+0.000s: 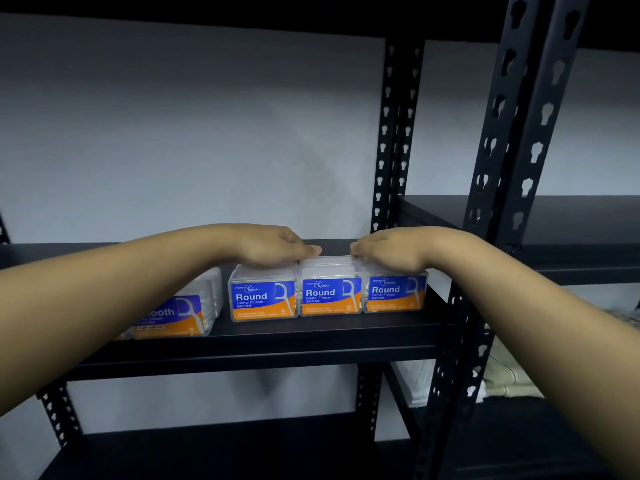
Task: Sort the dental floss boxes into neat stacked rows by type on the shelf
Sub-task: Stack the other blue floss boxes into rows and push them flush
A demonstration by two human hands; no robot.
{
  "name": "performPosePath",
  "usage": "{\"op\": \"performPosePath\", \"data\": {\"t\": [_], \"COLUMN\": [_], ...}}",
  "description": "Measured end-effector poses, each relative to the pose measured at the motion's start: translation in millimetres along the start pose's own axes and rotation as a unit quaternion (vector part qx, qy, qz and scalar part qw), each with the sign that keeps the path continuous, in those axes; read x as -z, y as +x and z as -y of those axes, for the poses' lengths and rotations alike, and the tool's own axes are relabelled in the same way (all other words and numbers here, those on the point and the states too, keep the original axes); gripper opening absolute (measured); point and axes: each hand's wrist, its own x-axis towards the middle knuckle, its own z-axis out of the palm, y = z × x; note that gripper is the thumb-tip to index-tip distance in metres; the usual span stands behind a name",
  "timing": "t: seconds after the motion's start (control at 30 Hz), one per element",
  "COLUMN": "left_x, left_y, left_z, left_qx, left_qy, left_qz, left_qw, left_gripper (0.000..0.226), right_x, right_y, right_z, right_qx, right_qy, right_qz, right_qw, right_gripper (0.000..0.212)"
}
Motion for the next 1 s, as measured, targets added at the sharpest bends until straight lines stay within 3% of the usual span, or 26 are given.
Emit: {"op": "performPosePath", "data": {"t": [0.17,0.33,0.57,0.77,1.0], "left_x": [-10.7,-27.1,-33.2,-32.6,-52.2], "left_y": [-3.4,-2.8,0.2,-0.9,10.6], "left_z": [-2.8,-1.3,-1.8,-3.6,-12.6], "left_qx": [-0.009,-0.029,-0.047,-0.045,-0.035], "left_qy": [0.067,0.085,0.114,0.113,0.122], "left_qz": [-0.050,-0.092,-0.126,-0.133,-0.220], "left_qw": [0.996,0.992,0.984,0.984,0.967], "left_gripper": [0.058,0.052,0.047,0.047,0.039], "right_x": [-10.7,-30.3,-46.4,-51.7,-55.4], "right_y": [-4.4,2.3,9.0,5.7,7.4], "right_z": [0.5,0.9,0.5,5.2,4.3], "right_qx": [-0.011,0.013,0.011,-0.010,-0.020], "right_qy": [0.065,0.107,0.076,0.056,0.059], "right_qz": [-0.038,-0.097,-0.186,-0.221,-0.239], "right_qw": [0.997,0.989,0.980,0.974,0.969], "right_gripper": [0.054,0.052,0.032,0.048,0.043]}}
